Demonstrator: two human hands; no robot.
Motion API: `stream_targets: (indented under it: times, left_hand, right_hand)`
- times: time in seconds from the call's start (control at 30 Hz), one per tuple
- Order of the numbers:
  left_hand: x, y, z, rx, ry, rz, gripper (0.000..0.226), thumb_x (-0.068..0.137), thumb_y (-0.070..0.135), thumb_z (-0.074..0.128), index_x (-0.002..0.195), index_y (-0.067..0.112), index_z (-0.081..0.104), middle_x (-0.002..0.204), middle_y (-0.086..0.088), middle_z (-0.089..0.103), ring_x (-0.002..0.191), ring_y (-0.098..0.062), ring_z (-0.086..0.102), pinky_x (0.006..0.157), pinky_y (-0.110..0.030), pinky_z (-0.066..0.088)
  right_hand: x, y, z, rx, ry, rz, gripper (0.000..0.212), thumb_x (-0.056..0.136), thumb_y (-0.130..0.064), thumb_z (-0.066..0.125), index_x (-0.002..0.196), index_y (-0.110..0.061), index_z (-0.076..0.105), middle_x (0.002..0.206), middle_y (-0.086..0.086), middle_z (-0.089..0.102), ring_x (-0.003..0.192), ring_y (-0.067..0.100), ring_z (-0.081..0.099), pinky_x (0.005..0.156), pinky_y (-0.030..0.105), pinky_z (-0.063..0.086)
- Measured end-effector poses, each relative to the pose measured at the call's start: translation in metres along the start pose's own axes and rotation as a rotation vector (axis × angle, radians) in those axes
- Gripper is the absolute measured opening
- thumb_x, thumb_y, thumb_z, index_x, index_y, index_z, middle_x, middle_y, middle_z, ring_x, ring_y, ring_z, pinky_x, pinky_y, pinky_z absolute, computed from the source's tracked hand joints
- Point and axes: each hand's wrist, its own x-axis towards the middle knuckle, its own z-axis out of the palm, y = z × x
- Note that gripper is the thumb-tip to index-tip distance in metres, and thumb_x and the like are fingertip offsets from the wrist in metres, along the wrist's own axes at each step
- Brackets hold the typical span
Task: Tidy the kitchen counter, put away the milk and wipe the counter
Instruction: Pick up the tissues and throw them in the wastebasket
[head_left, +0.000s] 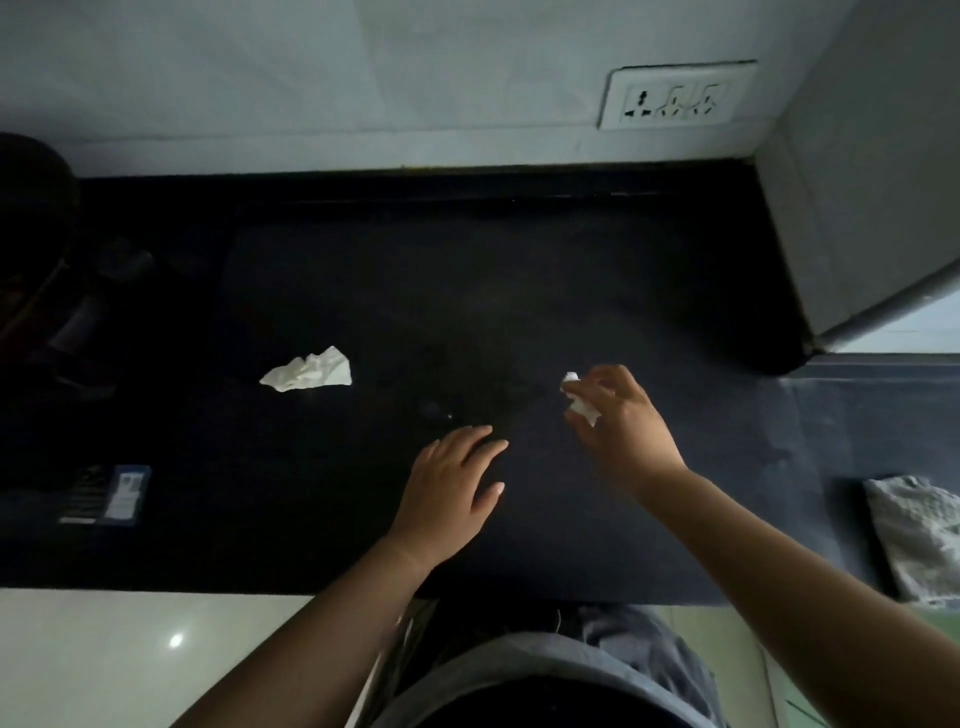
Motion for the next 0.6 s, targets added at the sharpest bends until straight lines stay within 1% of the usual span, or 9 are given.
stream_targets:
  times: [0.1, 0.2, 0.27, 0.37, 0.5, 0.6]
  left_hand:
    - [-0.02, -0.045, -0.022, -0.003, 0.013, -0.09, 0.044, 0.087, 0.035, 0.056, 0.129, 0.023, 0.05, 0.137, -0.001, 0.05, 0.129, -0.019, 0.043, 0.104, -0.044, 0.039]
    - [-0.041, -0.093, -0.044, 0.018, -0.009, -0.173, 0.048, 0.088, 0.039, 0.054, 0.133, 0.024, 0.046, 0.14, 0.001, 0.046, 0.132, -0.017, 0.038, 0.106, -0.043, 0.037]
    - [-0.053, -0.123, -0.056, 0.04, -0.018, -0.212, 0.05, 0.088, 0.04, 0.053, 0.135, 0.025, 0.044, 0.141, 0.002, 0.044, 0.133, -0.016, 0.036, 0.107, -0.042, 0.035]
    - [-0.068, -0.163, -0.072, 0.043, 0.016, -0.263, 0.049, 0.087, 0.039, 0.056, 0.132, 0.023, 0.047, 0.14, -0.001, 0.047, 0.131, -0.019, 0.04, 0.104, -0.046, 0.038]
    - [-0.074, -0.205, -0.084, 0.067, 0.052, -0.287, 0.047, 0.084, 0.036, 0.06, 0.127, 0.019, 0.052, 0.137, -0.006, 0.05, 0.128, -0.024, 0.045, 0.097, -0.051, 0.043]
    - [-0.069, -0.227, -0.089, 0.08, 0.055, -0.283, 0.048, 0.084, 0.037, 0.059, 0.128, 0.018, 0.051, 0.14, -0.008, 0.047, 0.129, -0.027, 0.043, 0.097, -0.053, 0.043]
  right_hand:
    - [0.016, -0.043, 0.019, 0.049, -0.035, -0.012, 0.031, 0.087, -0.023, 0.061, 0.118, -0.021, 0.062, 0.121, 0.002, 0.049, 0.1, 0.024, 0.055, 0.081, 0.034, 0.049]
    - [0.033, -0.081, 0.044, 0.118, -0.067, -0.017, 0.03, 0.088, -0.024, 0.06, 0.117, -0.021, 0.061, 0.117, 0.0, 0.053, 0.098, 0.023, 0.057, 0.08, 0.034, 0.05]
    - [0.044, -0.104, 0.061, 0.13, -0.088, -0.012, 0.029, 0.088, -0.025, 0.059, 0.117, -0.022, 0.061, 0.117, -0.001, 0.053, 0.098, 0.021, 0.057, 0.078, 0.029, 0.048]
    - [0.065, -0.14, 0.087, 0.141, -0.113, -0.04, 0.029, 0.088, -0.027, 0.059, 0.117, -0.023, 0.06, 0.117, -0.003, 0.053, 0.099, 0.018, 0.056, 0.078, 0.026, 0.046]
    - [0.101, -0.193, 0.119, 0.185, -0.108, -0.099, 0.031, 0.087, -0.027, 0.059, 0.118, -0.021, 0.06, 0.118, -0.002, 0.054, 0.1, 0.015, 0.056, 0.079, 0.024, 0.047]
    - [0.121, -0.226, 0.143, 0.157, -0.113, -0.169, 0.033, 0.088, -0.027, 0.058, 0.12, -0.02, 0.058, 0.119, -0.001, 0.053, 0.105, 0.019, 0.053, 0.084, 0.03, 0.047]
